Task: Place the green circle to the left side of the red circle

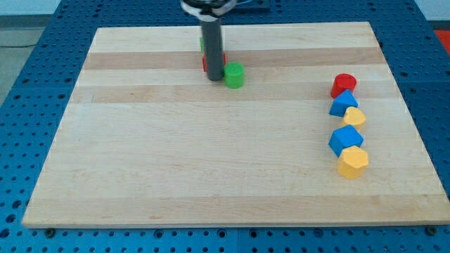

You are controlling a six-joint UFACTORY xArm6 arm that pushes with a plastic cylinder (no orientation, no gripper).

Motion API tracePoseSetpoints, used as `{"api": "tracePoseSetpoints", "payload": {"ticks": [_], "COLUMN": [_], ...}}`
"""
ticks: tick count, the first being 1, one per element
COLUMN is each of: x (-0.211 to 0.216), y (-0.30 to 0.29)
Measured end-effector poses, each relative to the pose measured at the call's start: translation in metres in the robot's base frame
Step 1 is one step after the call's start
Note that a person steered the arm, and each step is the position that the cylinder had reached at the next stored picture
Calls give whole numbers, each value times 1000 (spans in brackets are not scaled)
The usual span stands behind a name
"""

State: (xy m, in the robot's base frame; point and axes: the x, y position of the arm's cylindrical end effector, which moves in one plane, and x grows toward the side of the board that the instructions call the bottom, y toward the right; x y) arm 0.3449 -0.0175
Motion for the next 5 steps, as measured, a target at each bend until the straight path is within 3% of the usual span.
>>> {"api": "tracePoseSetpoints", "payload": {"ticks": [1, 5], "x": [0, 6], "y": [37, 64]}}
